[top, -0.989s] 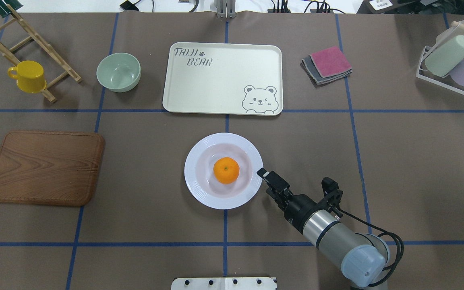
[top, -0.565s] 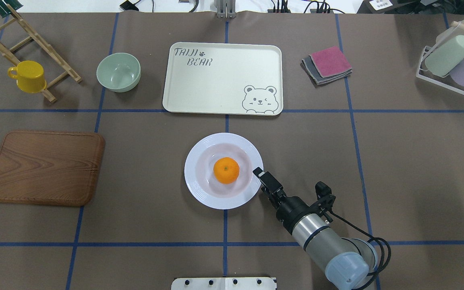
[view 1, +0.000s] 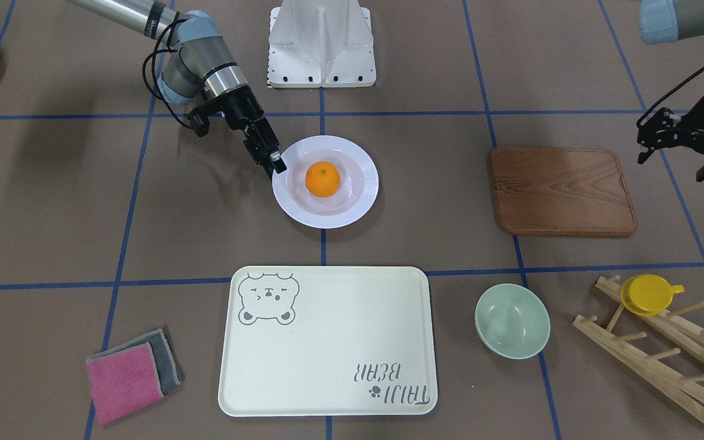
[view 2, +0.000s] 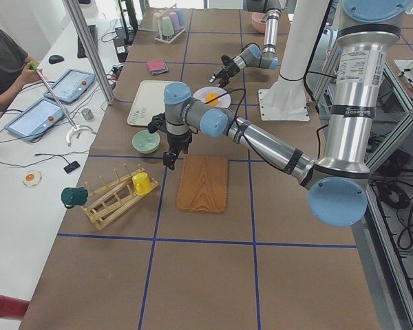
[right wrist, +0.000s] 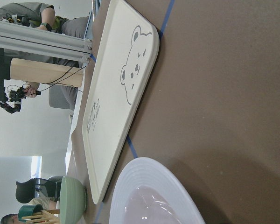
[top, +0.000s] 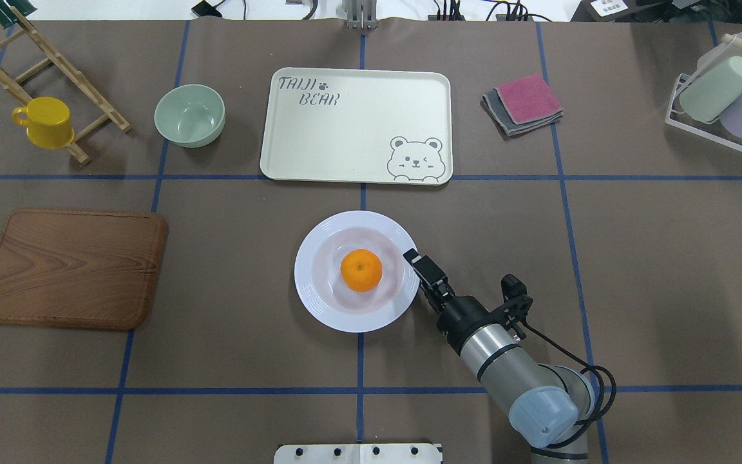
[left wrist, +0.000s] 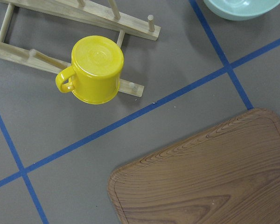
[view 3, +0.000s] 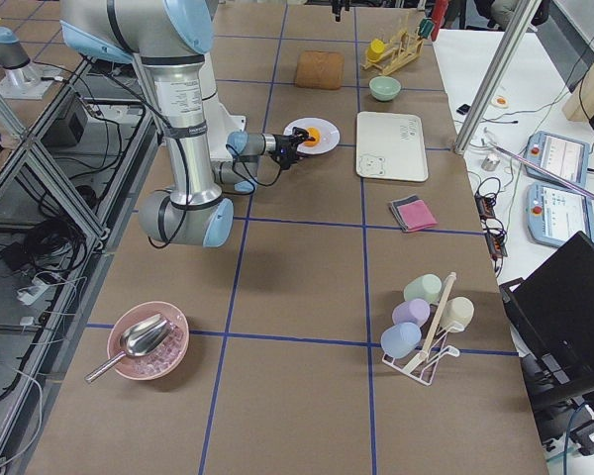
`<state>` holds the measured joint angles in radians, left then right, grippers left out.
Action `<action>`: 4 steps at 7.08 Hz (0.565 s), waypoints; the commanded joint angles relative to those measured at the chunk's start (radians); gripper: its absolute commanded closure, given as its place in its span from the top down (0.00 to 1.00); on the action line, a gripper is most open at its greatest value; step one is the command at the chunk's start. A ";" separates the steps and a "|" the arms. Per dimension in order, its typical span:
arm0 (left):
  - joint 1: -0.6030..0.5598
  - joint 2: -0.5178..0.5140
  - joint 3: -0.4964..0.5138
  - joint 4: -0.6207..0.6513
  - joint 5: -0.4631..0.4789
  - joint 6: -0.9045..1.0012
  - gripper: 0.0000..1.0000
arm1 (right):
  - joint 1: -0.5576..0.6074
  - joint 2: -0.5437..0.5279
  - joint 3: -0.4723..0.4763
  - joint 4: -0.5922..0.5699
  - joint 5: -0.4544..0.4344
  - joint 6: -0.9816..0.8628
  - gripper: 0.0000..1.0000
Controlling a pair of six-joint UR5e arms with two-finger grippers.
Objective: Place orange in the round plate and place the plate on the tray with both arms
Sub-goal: 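Push the white plate with the right gripper toward the bear tray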
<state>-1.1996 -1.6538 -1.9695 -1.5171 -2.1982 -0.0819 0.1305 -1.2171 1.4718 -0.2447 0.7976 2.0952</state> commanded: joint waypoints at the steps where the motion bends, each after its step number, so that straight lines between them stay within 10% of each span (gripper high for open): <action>1: 0.000 0.000 -0.008 0.000 -0.002 -0.001 0.99 | 0.003 0.008 -0.031 -0.001 0.000 0.000 0.65; 4: 0.000 0.012 -0.026 0.002 -0.002 -0.002 0.99 | 0.003 0.037 -0.041 -0.004 0.000 0.000 0.57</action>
<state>-1.1996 -1.6459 -1.9879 -1.5161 -2.1997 -0.0842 0.1334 -1.1837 1.4333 -0.2472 0.7977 2.0954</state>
